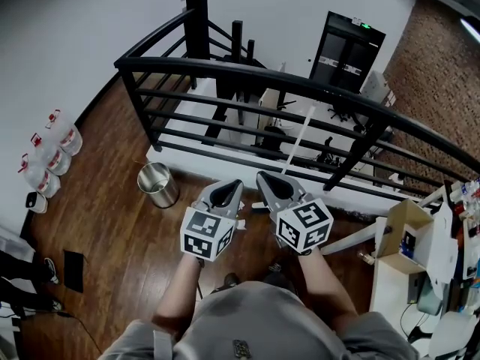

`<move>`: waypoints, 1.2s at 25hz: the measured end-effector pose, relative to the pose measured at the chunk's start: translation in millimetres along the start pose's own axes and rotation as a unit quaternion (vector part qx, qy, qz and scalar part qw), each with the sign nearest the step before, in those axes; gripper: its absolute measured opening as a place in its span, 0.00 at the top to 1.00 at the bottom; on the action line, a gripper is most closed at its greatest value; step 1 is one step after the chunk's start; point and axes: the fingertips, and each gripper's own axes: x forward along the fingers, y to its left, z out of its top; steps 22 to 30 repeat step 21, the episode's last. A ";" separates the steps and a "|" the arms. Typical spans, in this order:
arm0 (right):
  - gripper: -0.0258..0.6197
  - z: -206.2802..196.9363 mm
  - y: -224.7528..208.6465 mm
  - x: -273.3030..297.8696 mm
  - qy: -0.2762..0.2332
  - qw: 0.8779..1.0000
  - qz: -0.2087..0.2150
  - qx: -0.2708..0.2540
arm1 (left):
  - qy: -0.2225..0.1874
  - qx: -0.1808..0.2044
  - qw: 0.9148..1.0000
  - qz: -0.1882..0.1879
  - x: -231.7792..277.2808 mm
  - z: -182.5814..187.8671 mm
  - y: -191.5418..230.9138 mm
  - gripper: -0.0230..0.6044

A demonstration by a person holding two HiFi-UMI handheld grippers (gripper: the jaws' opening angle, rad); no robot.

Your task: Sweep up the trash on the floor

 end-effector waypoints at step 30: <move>0.96 11.6 -10.9 1.7 -0.013 0.999 -0.031 0.001 | 0.001 0.002 1.000 -0.004 3.8 3.3 2.5 0.95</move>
